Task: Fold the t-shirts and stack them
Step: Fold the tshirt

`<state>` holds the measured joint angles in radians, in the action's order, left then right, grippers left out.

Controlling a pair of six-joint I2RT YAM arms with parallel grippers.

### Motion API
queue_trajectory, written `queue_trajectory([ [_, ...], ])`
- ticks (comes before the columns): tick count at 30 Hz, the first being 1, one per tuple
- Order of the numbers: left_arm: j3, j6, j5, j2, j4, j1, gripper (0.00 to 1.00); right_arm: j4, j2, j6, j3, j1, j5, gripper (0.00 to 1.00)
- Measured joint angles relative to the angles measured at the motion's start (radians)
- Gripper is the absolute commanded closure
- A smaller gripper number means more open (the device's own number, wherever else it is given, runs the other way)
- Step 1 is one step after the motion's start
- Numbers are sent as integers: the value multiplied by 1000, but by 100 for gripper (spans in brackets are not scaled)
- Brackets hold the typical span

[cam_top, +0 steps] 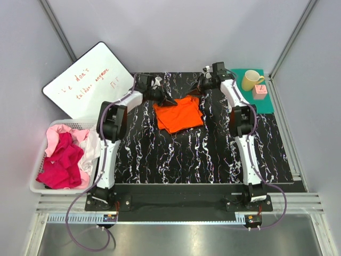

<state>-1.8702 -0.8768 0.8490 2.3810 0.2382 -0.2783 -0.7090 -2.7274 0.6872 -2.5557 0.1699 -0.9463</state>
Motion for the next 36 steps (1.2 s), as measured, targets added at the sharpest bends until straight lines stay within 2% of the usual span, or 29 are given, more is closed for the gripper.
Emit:
queue_trajectory([
  [3,-2,-40,-1,44,1,7,100,1,-39,19,-16,0,-6,100],
  [8,-1,-48,-1,39,-10,19,100,-1,-40,6,49,0,-8,100],
  [13,35,-31,-1,-7,-6,25,100,-18,4,-24,136,0,-6,100],
  [26,167,67,-2,-150,29,26,100,-11,189,-43,151,0,-34,100],
  [36,227,92,-4,-164,61,26,100,-23,220,-57,358,0,-66,100],
])
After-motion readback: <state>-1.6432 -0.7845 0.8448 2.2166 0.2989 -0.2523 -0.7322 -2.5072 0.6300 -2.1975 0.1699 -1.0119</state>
